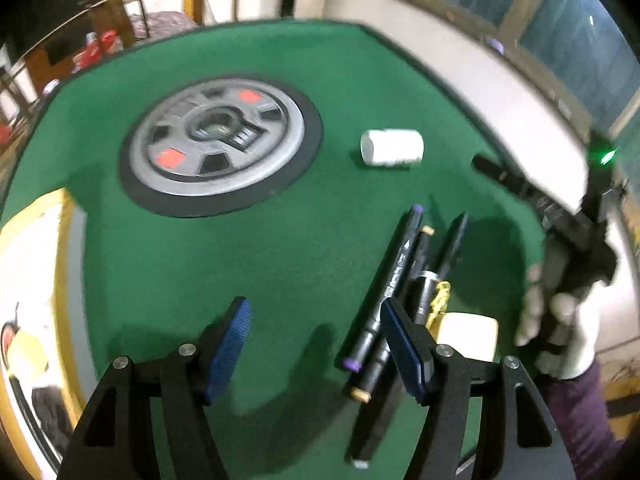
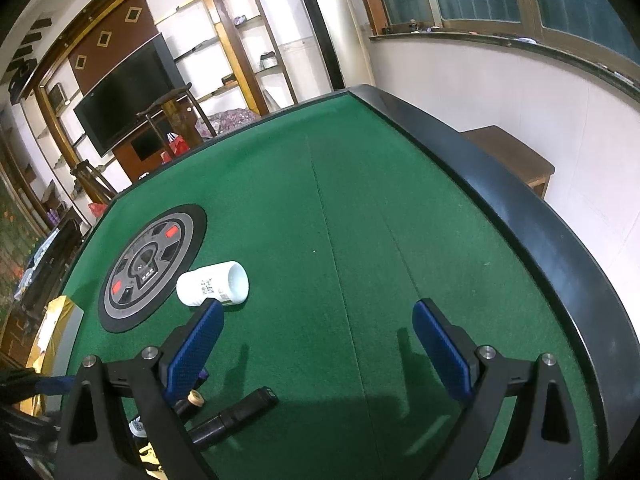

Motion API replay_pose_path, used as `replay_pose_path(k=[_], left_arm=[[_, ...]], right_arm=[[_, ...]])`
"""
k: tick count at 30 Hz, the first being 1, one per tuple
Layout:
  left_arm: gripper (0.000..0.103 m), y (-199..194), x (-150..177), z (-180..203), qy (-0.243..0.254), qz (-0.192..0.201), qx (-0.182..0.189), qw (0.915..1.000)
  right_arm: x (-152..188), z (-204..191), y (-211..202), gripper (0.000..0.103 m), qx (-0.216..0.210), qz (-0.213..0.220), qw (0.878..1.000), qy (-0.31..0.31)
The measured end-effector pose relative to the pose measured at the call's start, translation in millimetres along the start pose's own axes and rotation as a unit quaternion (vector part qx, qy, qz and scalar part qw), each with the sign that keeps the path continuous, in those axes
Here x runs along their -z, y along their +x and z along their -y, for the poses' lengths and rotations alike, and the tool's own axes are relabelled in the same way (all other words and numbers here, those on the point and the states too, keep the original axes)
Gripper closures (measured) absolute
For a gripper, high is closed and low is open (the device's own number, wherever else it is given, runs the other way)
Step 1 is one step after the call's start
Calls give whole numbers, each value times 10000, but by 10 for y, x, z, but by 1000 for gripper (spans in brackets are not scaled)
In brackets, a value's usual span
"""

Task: Organize rigid objects
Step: 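Lower the left tool onto the black marker pens beside the white bottle, then close the left tool around a black marker pen with a white cap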

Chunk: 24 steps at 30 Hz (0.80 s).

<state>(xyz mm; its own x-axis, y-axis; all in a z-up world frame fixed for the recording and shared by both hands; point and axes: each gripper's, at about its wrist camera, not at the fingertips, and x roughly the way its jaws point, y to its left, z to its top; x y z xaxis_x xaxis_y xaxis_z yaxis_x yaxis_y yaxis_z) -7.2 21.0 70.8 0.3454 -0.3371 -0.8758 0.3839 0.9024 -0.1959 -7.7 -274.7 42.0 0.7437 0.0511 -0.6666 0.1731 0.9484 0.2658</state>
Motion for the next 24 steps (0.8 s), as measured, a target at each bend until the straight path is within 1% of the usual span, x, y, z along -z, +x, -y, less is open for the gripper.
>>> replay_pose_path(k=[2, 4, 6, 7, 9, 12, 16, 20, 22, 24], left_arm=[[33, -170, 66, -74, -240, 175, 134, 9995], [32, -259, 142, -133, -402, 325, 226, 9984], [32, -283, 211, -119, -473, 389, 215, 9979], [32, -247, 161, -95, -506, 396, 195, 9977], [32, -217, 231, -134, -607, 350, 213, 9973], [32, -56, 222, -198, -817, 208, 265, 9961], [32, 0, 267, -272, -1013, 155, 287, 9943], [32, 64, 289, -223, -945, 114, 229, 9952], [32, 99, 291, -110, -704, 159, 175, 9972], [32, 164, 283, 60, -385, 138, 236, 9989]], right_arm=[[3, 3, 2, 8, -33, -4, 10000, 27], [7, 0, -3, 8, -45, 3, 10000, 39], [7, 0, -3, 8, -57, -2, 10000, 54], [9, 2, -9, 8, -66, 1, 10000, 64], [10, 10, -21, 8, -69, 16, 9999, 87], [12, 25, -37, 8, -109, 26, 9999, 125], [24, 35, -14, 8, -121, -51, 9998, 148], [21, 21, -26, 8, -132, -44, 9998, 132], [22, 8, -9, 8, -102, -77, 9999, 101], [23, 2, 13, 8, -63, -122, 9999, 77]])
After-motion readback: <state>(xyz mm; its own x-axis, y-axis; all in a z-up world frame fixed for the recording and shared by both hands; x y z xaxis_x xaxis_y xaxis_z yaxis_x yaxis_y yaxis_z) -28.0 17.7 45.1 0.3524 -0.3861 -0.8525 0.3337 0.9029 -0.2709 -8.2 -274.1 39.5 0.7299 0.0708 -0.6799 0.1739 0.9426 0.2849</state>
